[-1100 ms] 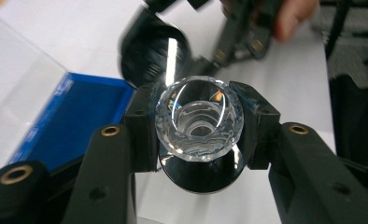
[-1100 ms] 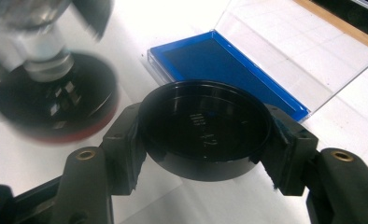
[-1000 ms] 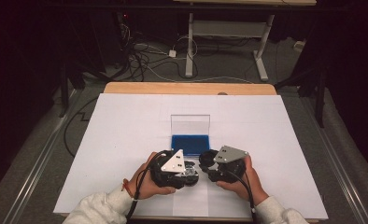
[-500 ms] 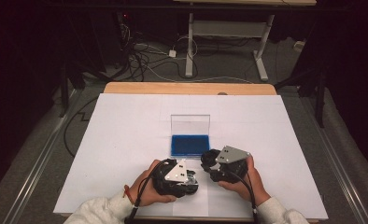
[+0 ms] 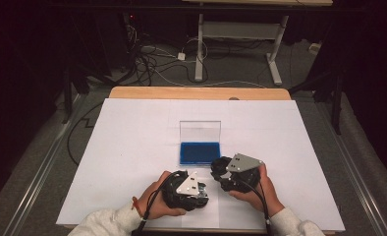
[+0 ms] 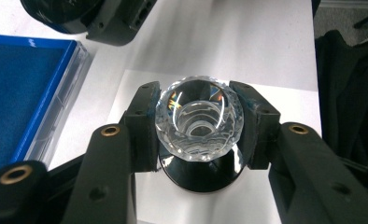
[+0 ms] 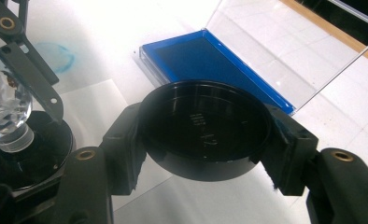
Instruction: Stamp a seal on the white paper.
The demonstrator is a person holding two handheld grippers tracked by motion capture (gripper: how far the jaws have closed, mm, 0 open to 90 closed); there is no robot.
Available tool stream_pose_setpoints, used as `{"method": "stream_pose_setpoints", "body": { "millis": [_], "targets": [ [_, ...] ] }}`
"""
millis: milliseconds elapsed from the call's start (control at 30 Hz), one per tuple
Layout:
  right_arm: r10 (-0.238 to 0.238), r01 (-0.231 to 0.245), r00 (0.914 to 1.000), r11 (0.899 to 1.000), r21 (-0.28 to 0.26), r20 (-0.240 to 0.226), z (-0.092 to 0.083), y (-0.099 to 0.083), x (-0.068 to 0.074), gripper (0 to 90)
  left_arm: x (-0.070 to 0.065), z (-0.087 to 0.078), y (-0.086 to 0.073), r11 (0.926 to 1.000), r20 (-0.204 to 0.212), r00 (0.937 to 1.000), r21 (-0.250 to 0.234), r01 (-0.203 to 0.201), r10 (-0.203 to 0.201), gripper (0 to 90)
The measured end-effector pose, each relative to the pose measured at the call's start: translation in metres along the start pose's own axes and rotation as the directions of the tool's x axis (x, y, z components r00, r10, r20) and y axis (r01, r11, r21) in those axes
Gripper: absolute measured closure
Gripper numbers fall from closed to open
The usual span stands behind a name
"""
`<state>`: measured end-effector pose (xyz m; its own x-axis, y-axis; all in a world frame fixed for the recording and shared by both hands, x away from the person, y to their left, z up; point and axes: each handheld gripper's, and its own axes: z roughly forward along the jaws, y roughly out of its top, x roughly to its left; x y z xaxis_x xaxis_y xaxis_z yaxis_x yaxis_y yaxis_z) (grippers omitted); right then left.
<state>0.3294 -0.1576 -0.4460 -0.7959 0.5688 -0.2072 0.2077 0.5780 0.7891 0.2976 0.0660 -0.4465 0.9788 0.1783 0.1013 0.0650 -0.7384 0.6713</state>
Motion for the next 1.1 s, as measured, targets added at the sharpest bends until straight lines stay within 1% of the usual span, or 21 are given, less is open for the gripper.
{"method": "stream_pose_setpoints", "body": {
  "millis": [100, 167, 233, 333, 500, 533, 567, 600, 833, 867, 1100],
  "targets": [
    [-0.006, 0.006, 1.0000, 1.000, -0.001, 0.000, 0.000, 0.000, 0.000, 38.8, -0.001, 0.000, 0.000, 0.9999, -0.008, 0.9999, 0.011, -0.007, 0.007, 54.7],
    [-0.008, 0.008, 1.0000, 1.000, -0.002, 0.001, 0.000, 0.001, -0.001, 38.8, -0.001, 0.000, -0.001, 0.9999, -0.006, 1.0000, 0.009, 0.005, -0.005, 54.7],
    [-0.009, 0.009, 1.0000, 1.000, -0.002, 0.004, -0.001, 0.001, -0.001, 38.8, -0.002, -0.001, -0.001, 0.9998, -0.010, 1.0000, 0.018, -0.001, 0.001, 54.7],
    [-0.006, 0.006, 1.0000, 1.000, -0.003, 0.007, -0.001, 0.001, -0.001, 38.8, -0.001, -0.001, -0.002, 0.9998, -0.005, 1.0000, 0.016, 0.006, -0.005, 54.7],
    [-0.016, 0.016, 0.9997, 1.000, -0.005, 0.018, -0.003, 0.002, -0.002, 38.8, -0.001, 0.000, -0.001, 0.9997, -0.005, 1.0000, 0.026, 0.002, -0.002, 54.7],
    [-0.016, 0.016, 0.9997, 1.000, -0.008, 0.019, -0.005, 0.003, -0.003, 38.8, -0.001, 0.000, -0.001, 0.9995, -0.006, 1.0000, 0.031, -0.004, 0.004, 54.7],
    [-0.014, 0.015, 0.9997, 1.000, -0.013, 0.021, -0.006, 0.003, -0.004, 38.8, -0.001, 0.000, -0.001, 0.9996, -0.006, 1.0000, 0.029, -0.003, 0.003, 54.7],
    [-0.009, 0.009, 0.9997, 1.000, -0.016, 0.023, -0.007, 0.003, -0.005, 38.8, -0.001, 0.000, -0.002, 0.9998, -0.004, 1.0000, 0.020, 0.007, -0.007, 54.7],
    [-0.003, 0.004, 0.9994, 1.000, -0.024, 0.036, -0.012, 0.001, -0.010, 38.8, 0.000, 0.000, -0.002, 0.9997, 0.000, 1.0000, 0.021, 0.008, -0.009, 54.7],
    [0.003, -0.002, 0.9994, 1.000, -0.026, 0.036, -0.013, 0.001, -0.010, 38.8, 0.000, 0.000, -0.002, 0.9997, 0.000, 1.0000, 0.023, 0.009, -0.009, 54.6],
    [-0.002, 0.003, 0.9993, 1.000, -0.026, 0.038, -0.015, 0.000, -0.011, 38.8, 0.000, 0.000, -0.002, 0.9995, 0.006, 0.9999, 0.027, 0.013, -0.013, 54.6]
  ]
}}
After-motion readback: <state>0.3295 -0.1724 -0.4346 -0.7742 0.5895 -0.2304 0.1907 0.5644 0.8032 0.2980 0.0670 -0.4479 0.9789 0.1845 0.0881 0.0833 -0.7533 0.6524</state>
